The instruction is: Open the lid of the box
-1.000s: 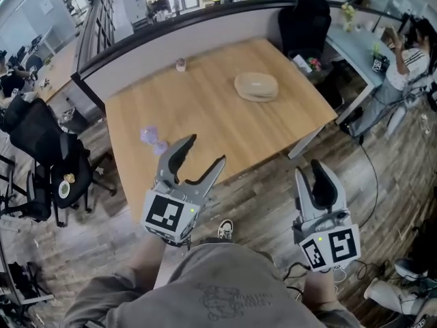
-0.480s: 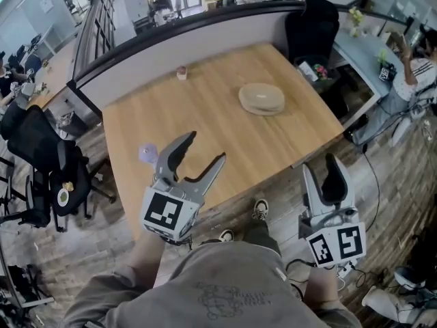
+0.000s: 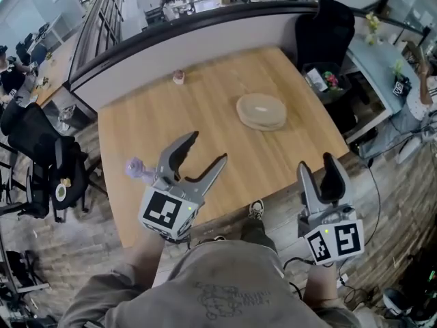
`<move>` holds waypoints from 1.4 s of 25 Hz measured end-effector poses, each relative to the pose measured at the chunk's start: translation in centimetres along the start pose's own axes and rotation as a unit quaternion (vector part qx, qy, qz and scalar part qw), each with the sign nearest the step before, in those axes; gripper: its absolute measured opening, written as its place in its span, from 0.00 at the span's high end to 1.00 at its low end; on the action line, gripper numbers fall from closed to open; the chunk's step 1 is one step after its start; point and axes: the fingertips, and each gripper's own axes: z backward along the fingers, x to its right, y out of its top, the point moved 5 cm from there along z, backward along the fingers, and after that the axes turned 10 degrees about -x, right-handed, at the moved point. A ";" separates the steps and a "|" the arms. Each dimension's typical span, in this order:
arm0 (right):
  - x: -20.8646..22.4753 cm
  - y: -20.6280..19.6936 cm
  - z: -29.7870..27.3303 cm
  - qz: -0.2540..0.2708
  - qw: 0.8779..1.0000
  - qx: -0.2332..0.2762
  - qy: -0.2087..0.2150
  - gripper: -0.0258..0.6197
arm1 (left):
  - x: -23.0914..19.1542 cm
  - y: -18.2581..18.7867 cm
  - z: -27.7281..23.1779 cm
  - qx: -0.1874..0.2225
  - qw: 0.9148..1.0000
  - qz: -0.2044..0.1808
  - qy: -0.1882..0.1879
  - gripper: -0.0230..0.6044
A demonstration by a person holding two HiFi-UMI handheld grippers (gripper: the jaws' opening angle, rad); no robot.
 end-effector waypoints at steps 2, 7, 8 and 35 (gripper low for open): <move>2.2 0.5 -1.7 0.002 1.000 -0.003 0.009 0.61 | -0.1 0.8 -2.0 -0.011 1.000 0.008 0.012 0.50; 7.3 1.7 -6.1 0.013 0.999 -0.012 0.041 0.61 | -0.8 1.8 -6.6 -0.040 0.998 0.025 0.046 0.50; 8.1 1.7 -7.0 0.015 0.999 -0.015 0.048 0.60 | -1.1 1.9 -7.4 -0.042 0.997 0.028 0.055 0.50; 13.8 0.0 -17.3 0.023 0.988 -0.075 0.132 0.60 | -5.3 0.1 -13.9 -0.085 0.992 0.026 0.087 0.50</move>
